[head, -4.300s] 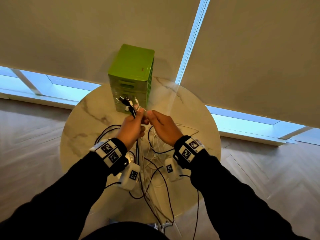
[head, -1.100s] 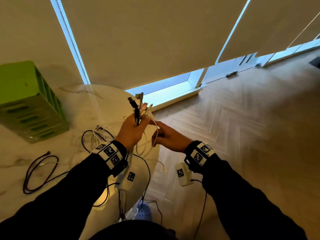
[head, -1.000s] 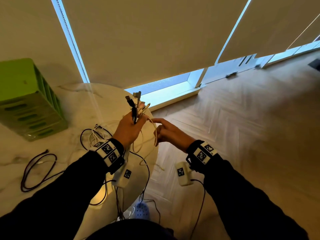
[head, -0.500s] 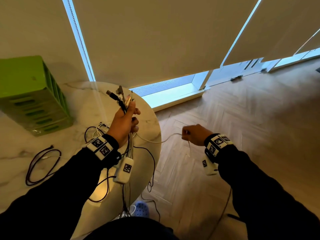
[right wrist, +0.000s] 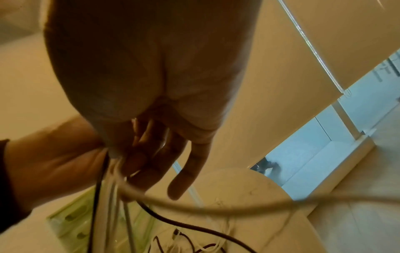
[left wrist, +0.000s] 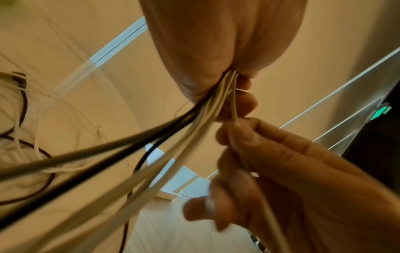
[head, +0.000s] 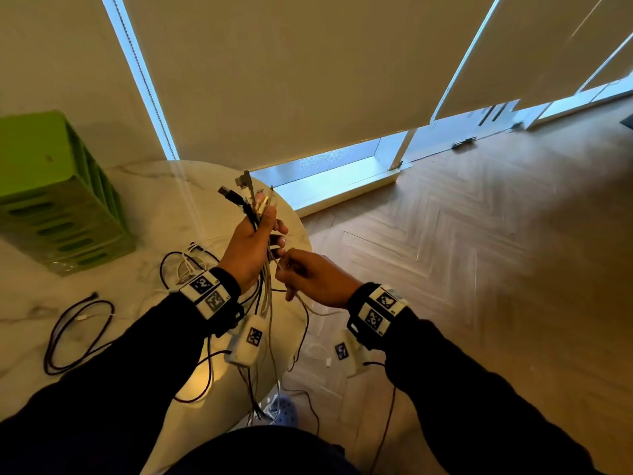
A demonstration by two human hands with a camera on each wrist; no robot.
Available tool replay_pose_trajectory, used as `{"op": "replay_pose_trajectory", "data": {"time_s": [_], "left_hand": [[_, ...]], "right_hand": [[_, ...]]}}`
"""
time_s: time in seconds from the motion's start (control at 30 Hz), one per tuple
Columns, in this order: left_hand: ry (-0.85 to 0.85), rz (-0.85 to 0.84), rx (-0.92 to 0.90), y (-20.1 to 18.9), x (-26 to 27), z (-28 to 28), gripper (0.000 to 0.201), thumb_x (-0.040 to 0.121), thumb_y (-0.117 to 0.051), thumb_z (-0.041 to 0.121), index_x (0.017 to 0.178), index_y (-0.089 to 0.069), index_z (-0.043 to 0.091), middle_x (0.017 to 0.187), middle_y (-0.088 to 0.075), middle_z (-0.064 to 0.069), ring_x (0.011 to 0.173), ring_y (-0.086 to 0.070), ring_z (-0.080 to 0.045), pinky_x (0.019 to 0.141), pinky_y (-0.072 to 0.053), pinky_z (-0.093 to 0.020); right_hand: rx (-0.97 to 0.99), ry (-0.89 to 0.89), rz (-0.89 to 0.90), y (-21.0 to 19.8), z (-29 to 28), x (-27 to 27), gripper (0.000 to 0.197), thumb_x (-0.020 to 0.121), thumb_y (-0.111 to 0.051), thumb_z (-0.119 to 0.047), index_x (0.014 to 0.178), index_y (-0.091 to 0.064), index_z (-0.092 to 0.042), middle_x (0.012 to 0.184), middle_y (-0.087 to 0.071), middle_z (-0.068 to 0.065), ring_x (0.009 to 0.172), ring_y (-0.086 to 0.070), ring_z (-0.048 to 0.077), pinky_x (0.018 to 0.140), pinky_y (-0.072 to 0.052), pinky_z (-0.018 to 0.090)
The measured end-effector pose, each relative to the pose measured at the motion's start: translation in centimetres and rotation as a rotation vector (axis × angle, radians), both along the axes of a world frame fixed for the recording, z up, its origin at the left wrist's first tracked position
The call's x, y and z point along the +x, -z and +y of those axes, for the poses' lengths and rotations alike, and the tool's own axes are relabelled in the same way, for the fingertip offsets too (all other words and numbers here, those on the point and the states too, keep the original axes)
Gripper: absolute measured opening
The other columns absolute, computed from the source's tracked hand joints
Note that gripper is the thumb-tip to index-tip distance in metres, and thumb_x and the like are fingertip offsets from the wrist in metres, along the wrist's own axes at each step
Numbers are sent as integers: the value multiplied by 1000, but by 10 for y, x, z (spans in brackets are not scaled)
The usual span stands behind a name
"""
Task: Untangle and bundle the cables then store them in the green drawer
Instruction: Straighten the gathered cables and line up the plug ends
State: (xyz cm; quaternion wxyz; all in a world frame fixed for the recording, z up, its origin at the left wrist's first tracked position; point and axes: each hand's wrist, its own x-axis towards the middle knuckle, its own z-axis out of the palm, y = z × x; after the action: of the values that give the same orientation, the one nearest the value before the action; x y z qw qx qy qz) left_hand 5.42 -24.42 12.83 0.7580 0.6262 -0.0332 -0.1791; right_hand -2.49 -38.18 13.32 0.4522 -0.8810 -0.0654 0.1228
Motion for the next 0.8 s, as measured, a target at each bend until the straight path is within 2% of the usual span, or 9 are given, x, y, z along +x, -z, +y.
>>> {"op": "replay_pose_trajectory", "data": {"time_s": [0.07,0.17,0.27,0.33,0.4,0.5,0.6,0.7,0.8], "left_hand": [[-34,-9,60,0,4,4,52,105,-46,46,133,-52,3,85,-64,-1,68,-62,-11,61,-55,-28],[-73,-5,97,-1,8,11,46,103,-44,51,91,-57,9,79,-60,-4,62,-57,-12,54,-49,-26],[-53,5,70,0,13,18,45,104,-44,50,75,-46,15,70,-49,-2,51,-40,-10,47,-33,-23],[-27,36,29,-1,15,21,42,104,-44,49,76,-44,17,68,-47,0,50,-35,-8,47,-30,-22],[-1,72,-38,-4,15,24,37,104,-45,47,80,-45,19,66,-45,3,51,-31,-8,47,-28,-21],[55,95,-102,-8,13,25,42,105,-43,45,74,-42,17,63,-43,3,51,-27,-9,46,-28,-20],[108,122,-140,-9,12,26,45,105,-43,45,71,-41,16,61,-43,4,50,-30,-9,46,-31,-20],[120,161,-184,-9,11,27,43,103,-46,47,72,-46,17,65,-48,2,52,-38,-9,49,-36,-20],[100,165,-164,-11,12,30,39,103,-47,46,78,-52,16,73,-61,-1,61,-52,-12,59,-47,-24]], "right_hand": [[2,18,-77,-2,-3,0,15,105,-48,-27,103,-52,-13,80,-69,6,71,-70,13,78,-59,34],[-10,133,-186,-9,-17,6,13,106,-45,-27,105,-50,-15,75,-65,3,67,-68,9,68,-58,22],[-83,317,-145,-14,-46,18,19,105,-46,-29,106,-52,-11,76,-68,6,65,-68,8,65,-55,18],[-287,318,35,-8,-71,24,18,104,-49,-29,104,-55,-12,84,-71,6,73,-68,10,75,-55,29],[-605,152,338,4,-89,22,17,102,-53,-27,108,-61,-14,102,-73,5,93,-67,17,91,-53,36],[-878,-58,655,24,-90,13,48,93,-66,-38,136,-54,-20,138,-57,4,122,-56,23,101,-46,36],[-580,-28,417,29,-66,14,79,88,-73,-41,153,-32,-24,157,-37,3,141,-40,24,113,-36,38],[-201,-70,214,19,-27,23,74,93,-70,-30,154,-30,-23,158,-36,2,144,-35,17,107,-31,25],[115,-149,266,8,8,32,57,97,-64,-17,148,-39,-14,147,-49,6,133,-47,16,108,-41,24]]}}
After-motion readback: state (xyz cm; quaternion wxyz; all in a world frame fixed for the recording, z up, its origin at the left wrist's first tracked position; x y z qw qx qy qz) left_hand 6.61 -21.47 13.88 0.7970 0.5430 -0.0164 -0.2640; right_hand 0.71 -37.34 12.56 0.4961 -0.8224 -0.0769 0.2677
